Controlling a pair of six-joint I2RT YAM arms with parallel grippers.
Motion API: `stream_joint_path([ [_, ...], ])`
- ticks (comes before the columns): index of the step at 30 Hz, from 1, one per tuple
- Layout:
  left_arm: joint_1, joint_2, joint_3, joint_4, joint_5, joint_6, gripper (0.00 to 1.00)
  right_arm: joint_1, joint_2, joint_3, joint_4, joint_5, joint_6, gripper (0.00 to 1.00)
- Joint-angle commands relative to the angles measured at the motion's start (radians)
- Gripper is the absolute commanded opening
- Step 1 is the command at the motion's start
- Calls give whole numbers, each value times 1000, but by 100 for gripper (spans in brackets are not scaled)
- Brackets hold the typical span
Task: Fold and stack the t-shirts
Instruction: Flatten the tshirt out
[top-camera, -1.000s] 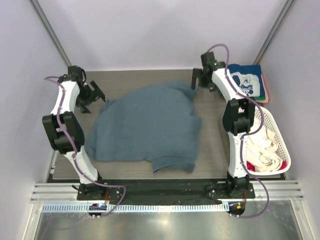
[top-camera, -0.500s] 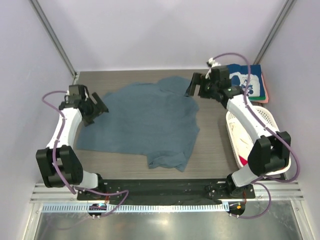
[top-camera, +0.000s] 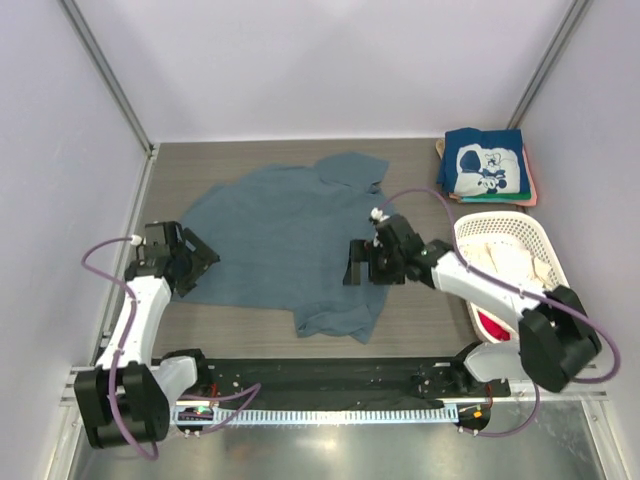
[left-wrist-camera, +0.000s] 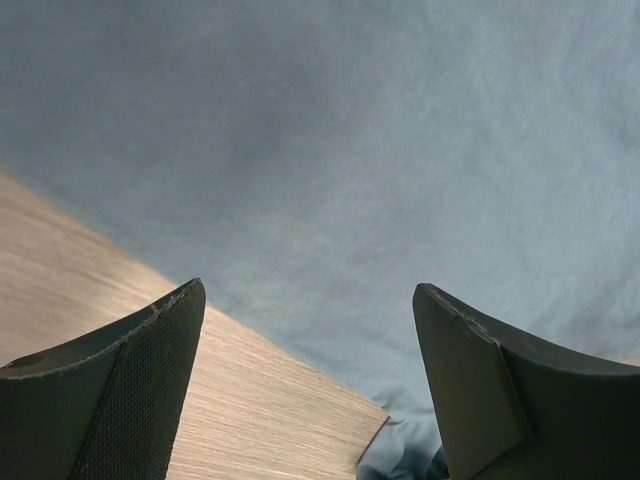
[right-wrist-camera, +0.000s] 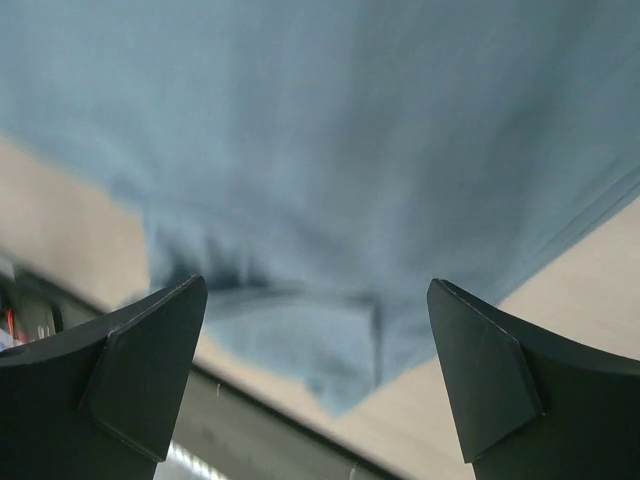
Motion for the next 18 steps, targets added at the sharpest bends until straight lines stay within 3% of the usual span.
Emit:
stream_joint_path([
  [1,-2,-68,-39,19,-79,-47,84,95,-123,-107,10,78,123,98],
  [7,0,-91,-143,124,-62,-86,82,121,-94,-138,27,207,111,97],
  [18,-2,169,-27,282,-88,-64,81,-81,317,211,6,200,-33,97],
])
